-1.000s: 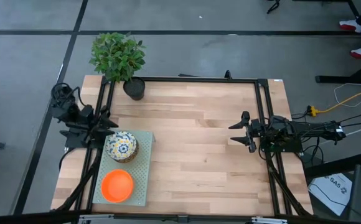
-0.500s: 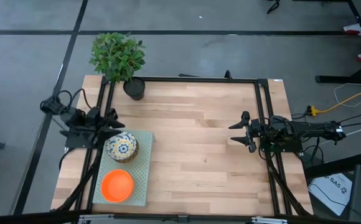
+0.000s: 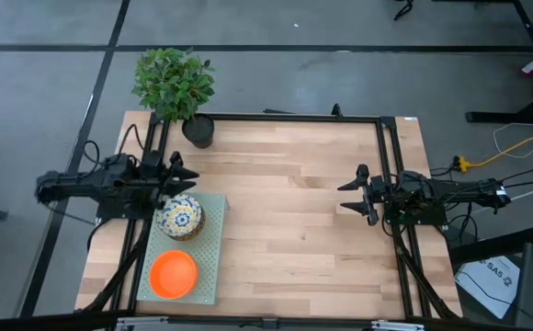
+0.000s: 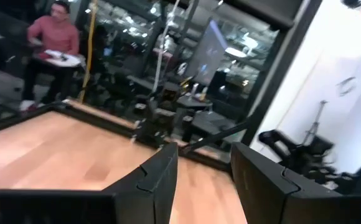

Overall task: Pick & Place Mini bowls
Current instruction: Return to Home Position

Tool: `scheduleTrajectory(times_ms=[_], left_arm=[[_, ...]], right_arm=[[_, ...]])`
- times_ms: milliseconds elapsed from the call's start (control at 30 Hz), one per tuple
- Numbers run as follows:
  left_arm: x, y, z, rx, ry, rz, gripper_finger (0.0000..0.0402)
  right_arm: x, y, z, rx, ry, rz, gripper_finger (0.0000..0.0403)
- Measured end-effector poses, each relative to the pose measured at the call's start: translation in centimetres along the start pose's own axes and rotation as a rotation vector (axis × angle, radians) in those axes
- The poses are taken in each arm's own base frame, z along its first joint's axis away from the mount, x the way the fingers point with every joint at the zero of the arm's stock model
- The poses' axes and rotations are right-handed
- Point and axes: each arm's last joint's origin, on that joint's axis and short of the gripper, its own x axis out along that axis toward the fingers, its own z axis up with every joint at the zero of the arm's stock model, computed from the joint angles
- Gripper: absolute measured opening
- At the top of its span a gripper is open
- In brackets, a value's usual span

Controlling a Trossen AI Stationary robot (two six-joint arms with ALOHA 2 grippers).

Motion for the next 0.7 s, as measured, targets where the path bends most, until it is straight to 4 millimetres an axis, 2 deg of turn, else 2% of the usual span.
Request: scheduleTrajectory(times_ms=[133,267,500,700], left_arm=[[0.9,1.2,0.1,0.015,0.023,0.049,0.0143],[1.4,2.2,0.8,0.038,-0.027,0.094,0.0143],[0.8,3.2,1.7,0.086,-0.098,0.194,0.0143],[0.3,3.6,1.2,0.089,-0.049,0.255,0.0143]], right_arm=[[0.0,0.0,0.0,0.0,0.0,0.0,0.0245],[0.0,0.0,0.0,0.0,0.0,0.0,0.0245],[0.0,0.0,0.0,0.0,0.0,0.0,0.0245],[0.0,0.0,0.0,0.0,0.0,0.0,0.0245]])
